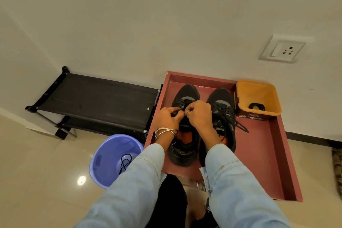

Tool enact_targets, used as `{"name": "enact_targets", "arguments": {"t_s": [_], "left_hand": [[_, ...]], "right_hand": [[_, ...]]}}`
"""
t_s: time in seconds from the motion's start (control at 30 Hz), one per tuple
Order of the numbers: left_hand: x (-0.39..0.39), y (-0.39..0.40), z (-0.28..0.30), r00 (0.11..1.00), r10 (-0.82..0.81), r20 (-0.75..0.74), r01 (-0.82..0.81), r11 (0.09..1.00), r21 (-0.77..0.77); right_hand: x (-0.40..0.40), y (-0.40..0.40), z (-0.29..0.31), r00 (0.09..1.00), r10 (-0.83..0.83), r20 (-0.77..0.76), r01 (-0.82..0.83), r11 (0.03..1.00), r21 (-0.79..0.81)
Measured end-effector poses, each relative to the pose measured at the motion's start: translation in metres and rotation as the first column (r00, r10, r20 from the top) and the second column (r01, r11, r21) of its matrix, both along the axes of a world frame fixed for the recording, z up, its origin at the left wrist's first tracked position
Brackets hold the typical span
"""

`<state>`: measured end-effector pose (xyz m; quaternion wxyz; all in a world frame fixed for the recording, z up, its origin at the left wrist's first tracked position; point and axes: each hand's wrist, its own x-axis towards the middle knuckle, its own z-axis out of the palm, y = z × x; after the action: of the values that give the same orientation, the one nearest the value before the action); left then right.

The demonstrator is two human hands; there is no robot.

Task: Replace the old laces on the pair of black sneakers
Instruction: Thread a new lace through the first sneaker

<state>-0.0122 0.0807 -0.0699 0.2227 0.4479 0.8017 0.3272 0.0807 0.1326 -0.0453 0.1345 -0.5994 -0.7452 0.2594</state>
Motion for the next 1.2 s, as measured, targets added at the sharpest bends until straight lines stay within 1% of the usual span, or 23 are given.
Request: {"name": "enact_targets", "arguments": {"t_s": [0.1,0.17,0.23,0.27,0.37,0.5,0.57,0.67,0.8,0.93,1.03,1.1,1.13,1.2], "left_hand": [[-0.004,-0.002,0.004,0.999,-0.045,0.010,0.045,0.999,-0.002],[-0.007,-0.004,0.005,0.998,-0.065,0.014,0.065,0.998,-0.013],[-0.009,-0.005,0.007,0.995,-0.094,0.024,0.095,0.995,-0.016],[-0.010,-0.006,0.007,0.994,-0.110,0.030,0.110,0.994,-0.017],[-0.010,-0.005,0.007,0.992,-0.119,0.041,0.120,0.992,-0.034],[-0.009,-0.004,0.008,0.991,-0.132,0.021,0.133,0.990,-0.056],[-0.010,-0.004,0.009,0.986,-0.166,0.029,0.168,0.983,-0.070],[-0.015,-0.001,0.012,0.980,-0.191,0.051,0.196,0.973,-0.118],[-0.019,0.008,0.014,0.990,-0.138,0.012,0.138,0.977,-0.165],[-0.018,0.018,0.017,0.994,-0.099,-0.037,0.091,0.980,-0.178],[-0.017,0.020,0.018,0.994,-0.096,-0.051,0.086,0.981,-0.175],[-0.017,0.021,0.015,0.991,-0.095,-0.094,0.077,0.980,-0.182],[-0.015,0.022,0.015,0.988,-0.097,-0.117,0.074,0.979,-0.190],[-0.013,0.023,0.015,0.985,-0.101,-0.141,0.070,0.976,-0.204]], "right_hand": [[-0.002,-0.002,-0.010,0.998,-0.043,-0.051,0.044,0.999,0.006],[-0.002,-0.003,-0.016,0.980,-0.113,-0.166,0.111,0.994,-0.023],[-0.001,-0.003,-0.019,0.926,-0.216,-0.309,0.190,0.975,-0.114],[-0.001,-0.003,-0.019,0.897,-0.266,-0.354,0.219,0.961,-0.167],[0.000,-0.002,-0.018,0.826,-0.378,-0.418,0.264,0.914,-0.307],[-0.001,0.006,-0.021,0.818,-0.419,-0.395,0.268,0.884,-0.383],[-0.002,0.009,-0.023,0.819,-0.429,-0.380,0.282,0.879,-0.384],[-0.006,0.009,-0.028,0.845,-0.397,-0.359,0.268,0.895,-0.358],[-0.010,0.009,-0.033,0.882,-0.358,-0.308,0.260,0.913,-0.316],[-0.011,0.009,-0.034,0.916,-0.315,-0.250,0.236,0.924,-0.300],[-0.009,0.008,-0.035,0.914,-0.294,-0.281,0.203,0.929,-0.309],[-0.007,0.003,-0.032,0.906,-0.284,-0.313,0.183,0.931,-0.315],[-0.007,0.000,-0.030,0.916,-0.260,-0.305,0.177,0.945,-0.275],[-0.003,-0.010,-0.023,0.960,-0.206,-0.191,0.184,0.975,-0.127]]}}
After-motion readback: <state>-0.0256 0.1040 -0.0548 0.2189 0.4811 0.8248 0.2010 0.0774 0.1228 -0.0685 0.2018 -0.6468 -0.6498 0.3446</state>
